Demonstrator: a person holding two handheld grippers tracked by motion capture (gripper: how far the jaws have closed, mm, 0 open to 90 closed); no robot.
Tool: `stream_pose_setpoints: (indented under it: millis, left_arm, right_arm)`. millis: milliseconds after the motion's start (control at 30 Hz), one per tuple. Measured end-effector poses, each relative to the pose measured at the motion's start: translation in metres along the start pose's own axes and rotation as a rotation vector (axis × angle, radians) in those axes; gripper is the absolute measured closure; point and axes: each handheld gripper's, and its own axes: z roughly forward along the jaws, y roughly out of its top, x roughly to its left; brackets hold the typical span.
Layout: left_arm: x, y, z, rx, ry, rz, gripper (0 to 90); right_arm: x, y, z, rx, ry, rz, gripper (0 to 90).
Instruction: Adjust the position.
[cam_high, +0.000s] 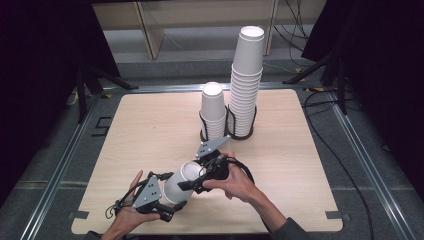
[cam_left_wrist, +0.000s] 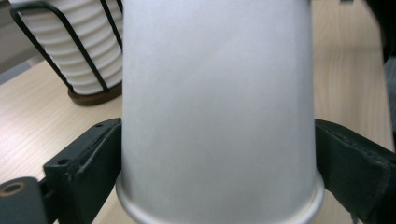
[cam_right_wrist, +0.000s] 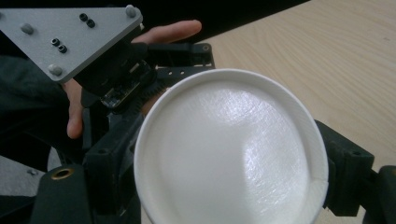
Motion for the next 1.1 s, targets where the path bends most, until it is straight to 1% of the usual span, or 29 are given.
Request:
stream_pose_setpoints:
  millis: [33, 67, 100, 133, 167, 200, 233, 267, 300, 333, 400, 433, 467, 500, 533, 567, 600, 667, 700, 767, 800, 833, 867, 900, 933, 967, 1000, 1033, 1100]
  left_arm:
    - [0.0, 0.0, 0.0, -0.031, 0.002, -0.007, 6.2]
    - [0.001, 0.001, -0.002, -0.036, 0.006, -0.01, 6.2]
    - [0.002, 0.002, -0.004, -0.047, 0.01, -0.02, 8.9]
    - [0.004, 0.002, -0.005, -0.076, 0.007, -0.031, 15.3]
    - [0.005, 0.002, -0.006, -0.08, 0.012, -0.035, 15.3]
    - [0.007, 0.002, -0.008, -0.082, 0.018, -0.036, 12.3]
    - [0.008, 0.002, -0.01, -0.095, 0.023, -0.054, 13.1]
    - [0.008, 0.002, -0.01, -0.113, 0.022, -0.073, 14.0]
    - [0.01, 0.003, -0.011, -0.11, 0.024, -0.078, 14.0]
    - [0.01, 0.003, -0.011, -0.121, 0.024, -0.087, 14.6]
    - [0.011, 0.003, -0.012, -0.14, 0.03, -0.117, 14.6]
    - [0.012, 0.002, -0.013, -0.141, 0.029, -0.118, 14.6]
    - [0.012, 0.002, -0.013, -0.145, 0.036, -0.123, 14.6]
    - [0.013, 0.002, -0.013, -0.162, 0.039, -0.12, 14.6]
    - [0.012, 0.003, -0.014, -0.162, 0.044, -0.13, 14.6]
    - [0.013, 0.003, -0.014, -0.176, 0.04, -0.128, 14.6]
    - [0.013, 0.003, -0.015, -0.177, 0.042, -0.129, 14.6]
    - [0.013, 0.003, -0.016, -0.181, 0.045, -0.143, 14.5]
    - [0.013, 0.003, -0.015, -0.209, 0.052, -0.146, 14.5]
    - [0.014, 0.004, -0.018, -0.2, 0.061, -0.137, 14.5]
    - [0.014, 0.004, -0.017, -0.223, 0.061, -0.159, 14.6]
    - [0.015, 0.005, -0.019, -0.216, 0.065, -0.153, 14.6]
    - [0.015, 0.005, -0.019, -0.224, 0.067, -0.165, 14.5]
    - [0.015, 0.005, -0.019, -0.232, 0.069, -0.175, 14.5]
    - [0.016, 0.005, -0.018, -0.257, 0.062, -0.171, 14.5]
    - [0.016, 0.005, -0.02, -0.231, 0.073, -0.172, 14.4]
    - [0.016, 0.006, -0.02, -0.236, 0.071, -0.174, 14.4]
    - [0.016, 0.006, -0.02, -0.245, 0.065, -0.178, 14.4]
    - [0.015, 0.006, -0.02, -0.245, 0.054, -0.175, 14.4]
  right_arm:
    - [0.0, 0.0, -0.004, -0.008, -0.002, 0.03, 21.8]
    - [0.0, 0.0, -0.004, -0.008, -0.002, 0.03, 21.8]
    - [-0.001, 0.0, -0.006, -0.007, -0.023, 0.009, 21.9]
    - [-0.004, 0.0, -0.012, -0.009, -0.053, -0.005, 22.0]
    - [-0.004, 0.0, -0.012, -0.009, -0.053, -0.005, 22.0]
    - [-0.005, 0.0, -0.015, -0.016, -0.058, 0.001, 22.0]
    - [-0.006, 0.0, -0.018, -0.027, -0.073, 0.027, 22.0]
    - [-0.009, 0.0, -0.028, -0.052, -0.095, 0.026, 22.0]
    - [-0.009, 0.0, -0.028, -0.052, -0.095, 0.026, 22.0]
    - [-0.011, 0.001, -0.034, -0.071, -0.109, 0.02, 22.0]
    - [-0.012, 0.002, -0.04, -0.097, -0.117, 0.022, 22.0]
    - [-0.012, 0.002, -0.04, -0.097, -0.117, 0.022, 22.0]
    - [-0.013, 0.002, -0.044, -0.106, -0.132, 0.018, 22.0]
    - [-0.012, 0.002, -0.045, -0.105, -0.132, 0.029, 22.0]
    - [-0.013, 0.002, -0.045, -0.11, -0.138, 0.028, 22.0]
    - [-0.013, 0.002, -0.045, -0.11, -0.138, 0.028, 22.0]
    - [-0.012, 0.002, -0.045, -0.11, -0.14, 0.052, 22.0]
    - [-0.012, 0.002, -0.045, -0.118, -0.146, 0.055, 22.0]
    - [-0.011, 0.002, -0.045, -0.132, -0.14, 0.057, 22.0]
    - [-0.01, 0.003, -0.045, -0.136, -0.142, 0.053, 22.0]
    - [-0.011, 0.003, -0.044, -0.138, -0.142, 0.032, 21.9]
    - [-0.011, 0.003, -0.044, -0.138, -0.142, 0.032, 21.9]
    - [-0.011, 0.003, -0.044, -0.14, -0.152, 0.024, 22.0]
    - [-0.011, 0.003, -0.043, -0.14, -0.146, 0.026, 22.0]
    - [-0.009, 0.002, -0.042, -0.129, -0.149, 0.05, 22.0]
    - [-0.009, 0.002, -0.04, -0.138, -0.134, 0.06, 21.9]
    - [-0.009, 0.002, -0.04, -0.138, -0.134, 0.06, 21.9]
    - [-0.01, 0.002, -0.038, -0.144, -0.136, 0.044, 22.0]
    - [-0.008, 0.002, -0.038, -0.131, -0.139, 0.063, 22.0]
